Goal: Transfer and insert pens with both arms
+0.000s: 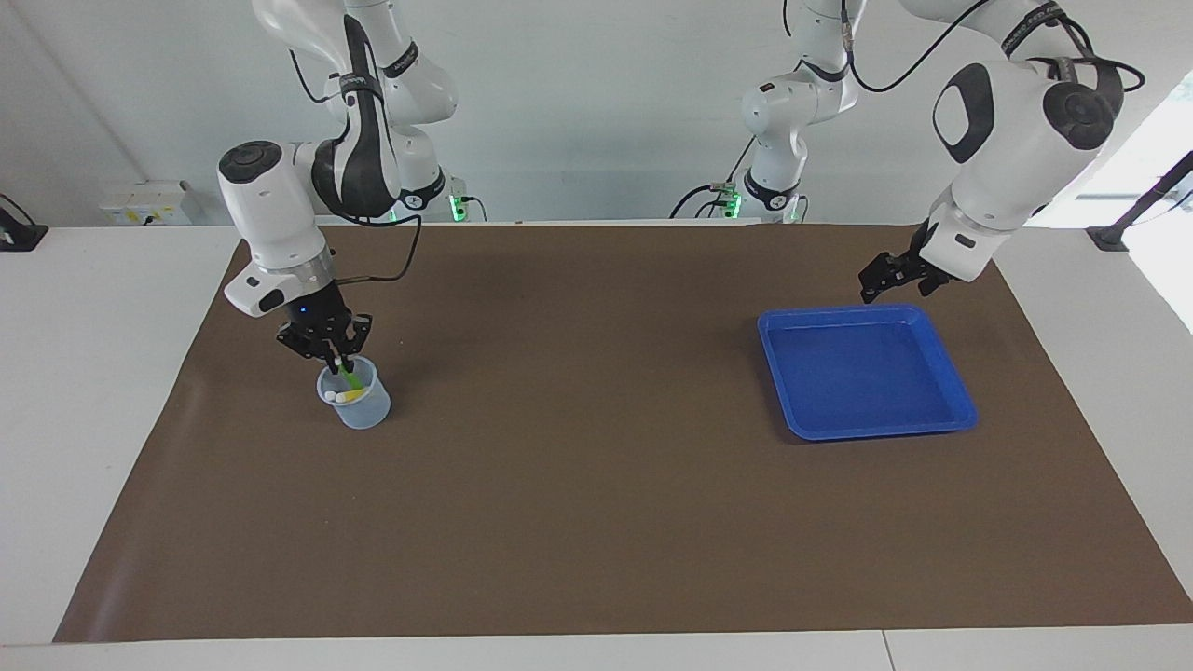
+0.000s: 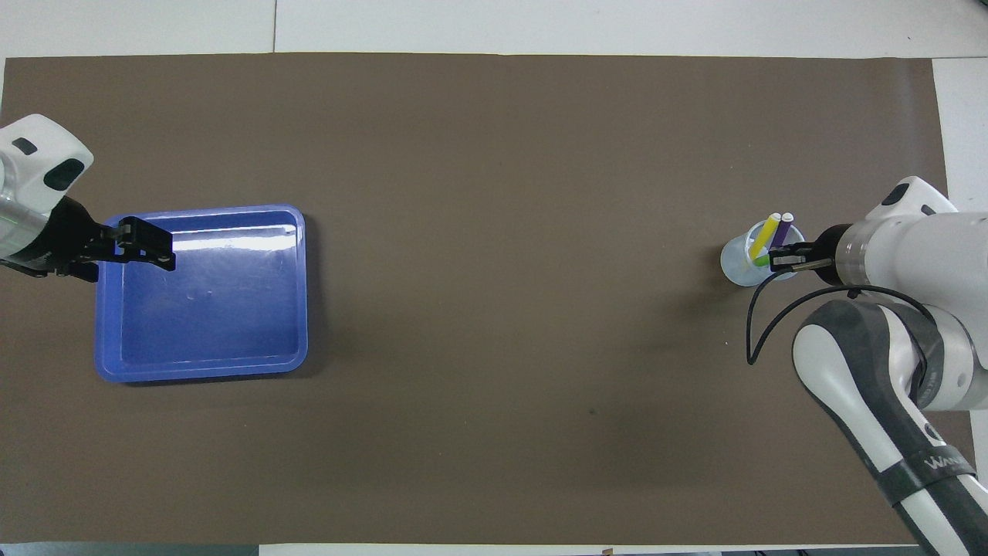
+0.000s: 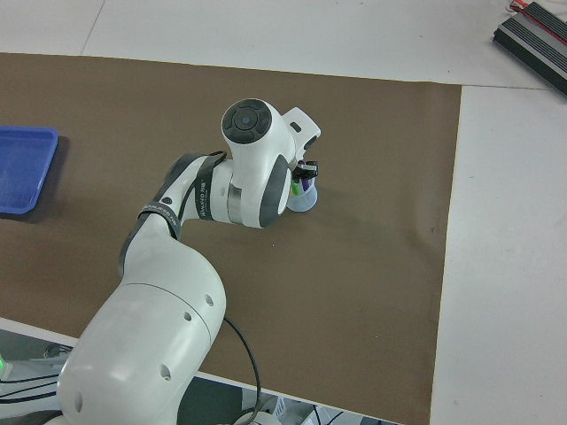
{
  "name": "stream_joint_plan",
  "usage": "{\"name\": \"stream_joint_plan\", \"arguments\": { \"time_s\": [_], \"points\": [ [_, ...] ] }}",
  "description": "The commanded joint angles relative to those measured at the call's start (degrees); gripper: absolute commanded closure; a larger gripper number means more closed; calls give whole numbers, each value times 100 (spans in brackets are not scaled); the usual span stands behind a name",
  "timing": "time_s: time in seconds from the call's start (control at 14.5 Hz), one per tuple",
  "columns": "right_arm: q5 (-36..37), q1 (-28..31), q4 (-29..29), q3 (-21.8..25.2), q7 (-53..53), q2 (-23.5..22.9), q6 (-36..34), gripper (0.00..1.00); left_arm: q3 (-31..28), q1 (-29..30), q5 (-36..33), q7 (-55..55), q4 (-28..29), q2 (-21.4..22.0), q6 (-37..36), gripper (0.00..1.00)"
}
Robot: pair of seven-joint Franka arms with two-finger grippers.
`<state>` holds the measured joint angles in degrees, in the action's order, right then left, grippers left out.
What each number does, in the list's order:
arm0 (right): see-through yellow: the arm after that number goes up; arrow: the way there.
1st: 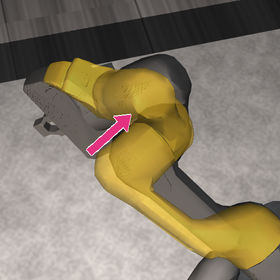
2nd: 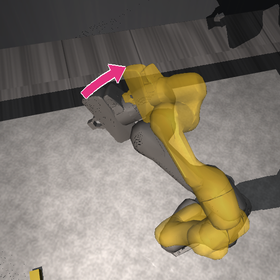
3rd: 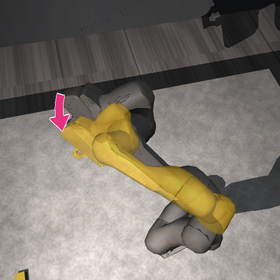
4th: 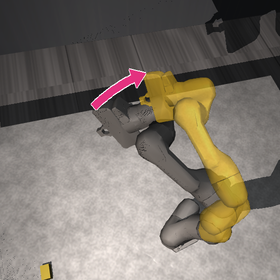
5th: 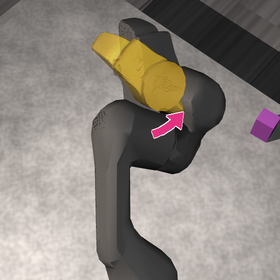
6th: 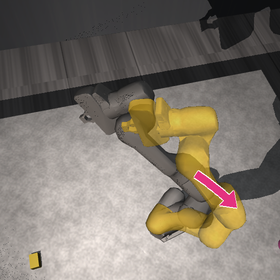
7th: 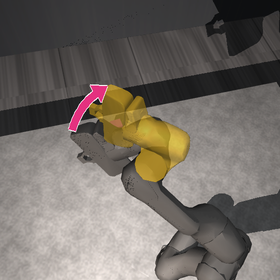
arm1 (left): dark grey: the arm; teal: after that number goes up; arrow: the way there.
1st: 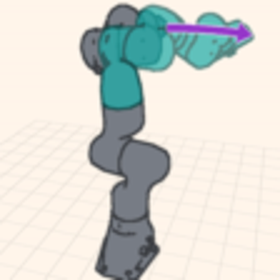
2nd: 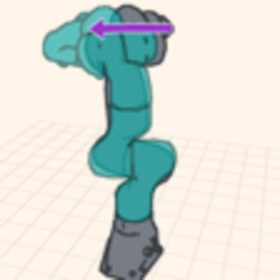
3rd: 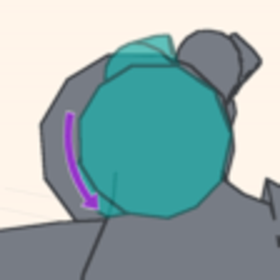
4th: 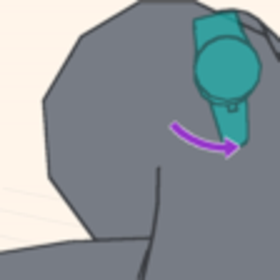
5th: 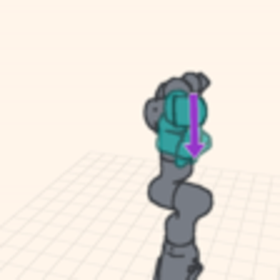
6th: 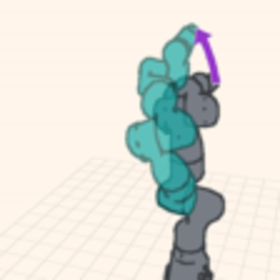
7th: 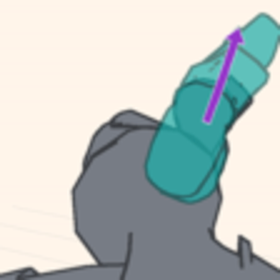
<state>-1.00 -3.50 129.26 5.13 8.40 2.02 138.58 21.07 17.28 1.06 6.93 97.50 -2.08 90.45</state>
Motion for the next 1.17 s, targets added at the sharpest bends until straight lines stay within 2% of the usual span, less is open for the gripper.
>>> {"name": "stream_joint_plan", "arguments": {
  "time_s": [0.0, 0.14, 0.34, 0.48, 0.76, 0.83, 0.96, 1.1],
  "points": [
    [-102, 25, 30, 49, 83, 35, 99, 0, 12, 21, -133, -78, -468, -100, -615, 0],
    [-102, 33, -49, 137, 92, 17, 64, 0, 3, 39, -106, -52, -705, -39, -782, 0],
    [-102, 25, -356, 155, 83, 26, -146, 0, 20, 74, -106, -8, -741, 93, -748, 0],
    [-94, 33, -733, 163, 66, 26, -672, 0, 20, 48, -98, 10, -662, 286, -757, 0],
    [47, 34, -1760, 198, 40, -79, -1884, 0, -32, -223, -97, 45, -513, 339, -713, 0],
    [169, 42, -2085, 190, -65, -140, -2227, 0, -354, -521, -97, 132, -521, 331, -713, 0],
    [398, 33, -2709, 172, -372, -263, -2895, 0, -1494, -1652, -106, 212, -574, 331, -704, 0],
    [434, 33, -3176, 146, -435, -325, -3423, 0, -2174, -2323, -106, 212, -653, 313, -713, 0]
  ]
}}
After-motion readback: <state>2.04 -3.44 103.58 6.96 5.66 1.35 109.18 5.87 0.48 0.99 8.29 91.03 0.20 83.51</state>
